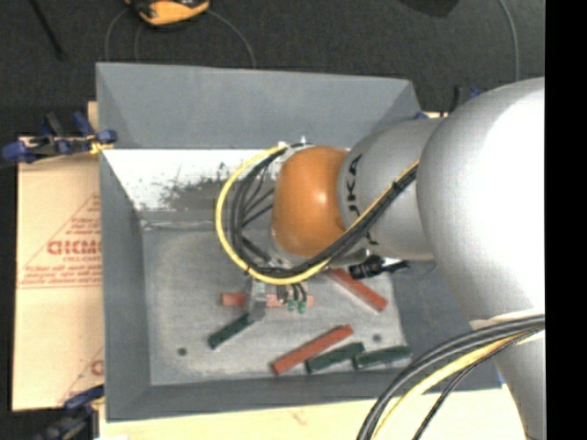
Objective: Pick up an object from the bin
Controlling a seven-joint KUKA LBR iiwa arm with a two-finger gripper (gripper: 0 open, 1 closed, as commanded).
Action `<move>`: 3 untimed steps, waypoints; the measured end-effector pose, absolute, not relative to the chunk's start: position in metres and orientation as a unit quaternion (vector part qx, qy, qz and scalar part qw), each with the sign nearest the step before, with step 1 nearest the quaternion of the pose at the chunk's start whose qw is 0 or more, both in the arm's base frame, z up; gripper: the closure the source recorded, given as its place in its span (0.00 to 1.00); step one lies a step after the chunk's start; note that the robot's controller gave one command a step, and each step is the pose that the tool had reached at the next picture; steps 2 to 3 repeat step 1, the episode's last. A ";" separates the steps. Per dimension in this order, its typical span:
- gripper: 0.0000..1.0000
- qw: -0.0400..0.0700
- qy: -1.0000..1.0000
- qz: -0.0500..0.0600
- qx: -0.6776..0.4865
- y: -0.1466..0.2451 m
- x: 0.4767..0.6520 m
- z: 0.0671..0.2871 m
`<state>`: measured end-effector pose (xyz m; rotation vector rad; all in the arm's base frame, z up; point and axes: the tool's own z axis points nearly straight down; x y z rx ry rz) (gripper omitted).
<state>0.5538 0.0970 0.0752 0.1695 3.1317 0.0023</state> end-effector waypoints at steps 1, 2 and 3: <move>1.00 0.001 0.999 0.001 0.054 0.097 0.553 0.082; 1.00 0.001 0.999 0.001 0.054 0.097 0.553 0.082; 1.00 0.001 0.999 0.001 0.054 0.097 0.553 0.082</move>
Offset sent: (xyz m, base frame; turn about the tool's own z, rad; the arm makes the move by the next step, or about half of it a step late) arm 0.0001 -0.0001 0.0289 0.0000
